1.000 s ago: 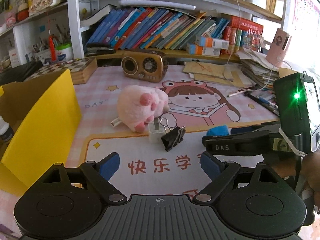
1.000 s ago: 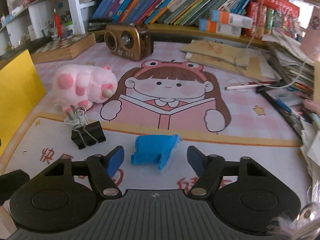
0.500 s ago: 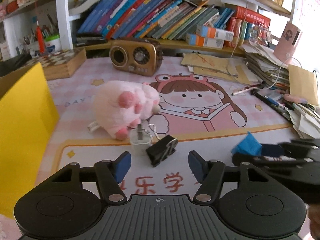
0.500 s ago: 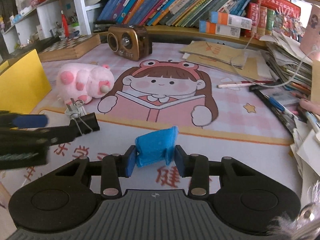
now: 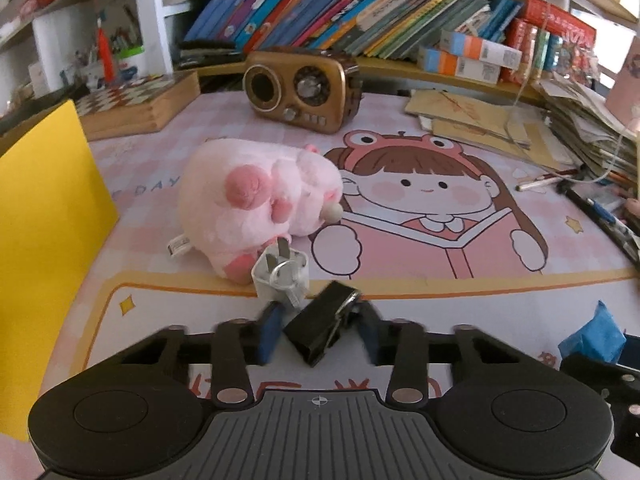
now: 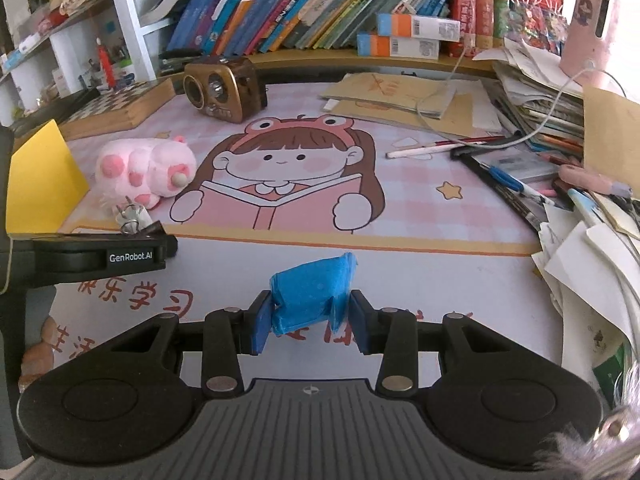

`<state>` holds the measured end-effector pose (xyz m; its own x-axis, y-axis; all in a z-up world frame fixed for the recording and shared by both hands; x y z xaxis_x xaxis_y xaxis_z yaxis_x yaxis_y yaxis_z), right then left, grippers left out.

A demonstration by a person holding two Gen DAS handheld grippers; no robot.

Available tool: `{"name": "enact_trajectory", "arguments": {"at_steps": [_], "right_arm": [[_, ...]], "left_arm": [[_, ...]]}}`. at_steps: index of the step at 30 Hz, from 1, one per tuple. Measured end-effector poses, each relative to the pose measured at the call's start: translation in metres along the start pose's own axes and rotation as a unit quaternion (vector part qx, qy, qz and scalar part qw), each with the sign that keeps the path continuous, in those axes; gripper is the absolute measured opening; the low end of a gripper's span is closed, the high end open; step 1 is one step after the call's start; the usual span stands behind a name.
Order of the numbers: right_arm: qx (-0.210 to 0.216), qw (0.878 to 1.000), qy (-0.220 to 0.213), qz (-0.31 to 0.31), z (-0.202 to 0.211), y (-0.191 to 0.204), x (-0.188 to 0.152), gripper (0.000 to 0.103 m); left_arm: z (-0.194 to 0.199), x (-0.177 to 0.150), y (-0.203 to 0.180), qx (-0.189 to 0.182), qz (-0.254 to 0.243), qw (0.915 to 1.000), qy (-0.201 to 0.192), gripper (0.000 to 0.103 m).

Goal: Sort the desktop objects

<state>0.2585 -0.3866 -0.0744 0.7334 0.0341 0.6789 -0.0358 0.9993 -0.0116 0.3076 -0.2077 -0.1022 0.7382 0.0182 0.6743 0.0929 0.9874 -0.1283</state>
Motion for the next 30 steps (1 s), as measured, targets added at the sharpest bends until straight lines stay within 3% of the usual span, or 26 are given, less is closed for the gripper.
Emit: {"name": "enact_trajectory", "arguments": {"at_steps": [1,3,9,30], "right_arm": [[-0.001,1.0,0.001,0.0,0.0,0.0,0.0,0.038],[-0.002,1.0,0.002,0.0,0.0,0.001,-0.001,0.038],[0.014,1.0,0.005,0.004,0.001,0.012,-0.004,0.038],[0.046,0.999,-0.019,0.016,0.037,0.049,0.001,0.037]], "left_arm": [[0.002,-0.001,0.001,-0.006,-0.003,1.0,0.0,0.026],[0.008,-0.003,0.003,-0.014,-0.006,0.9999,0.0,0.023],[0.037,-0.003,0.007,-0.032,-0.033,0.9986,-0.025,0.023],[0.124,-0.016,0.034,-0.085,-0.031,0.9926,-0.081,0.023]]}}
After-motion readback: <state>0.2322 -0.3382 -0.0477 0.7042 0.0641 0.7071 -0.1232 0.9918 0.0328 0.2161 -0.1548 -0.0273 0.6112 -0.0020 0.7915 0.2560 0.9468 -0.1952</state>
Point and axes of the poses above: each gripper's, at about its wrist camera, not at the fingertips, and z roughly against the way its jaws point, y to its left, x to its top, the point moved 3 cm from there along -z, roughly the way its jaws point, and after that the axes turned 10 degrees about -x, right-handed, at the moved point
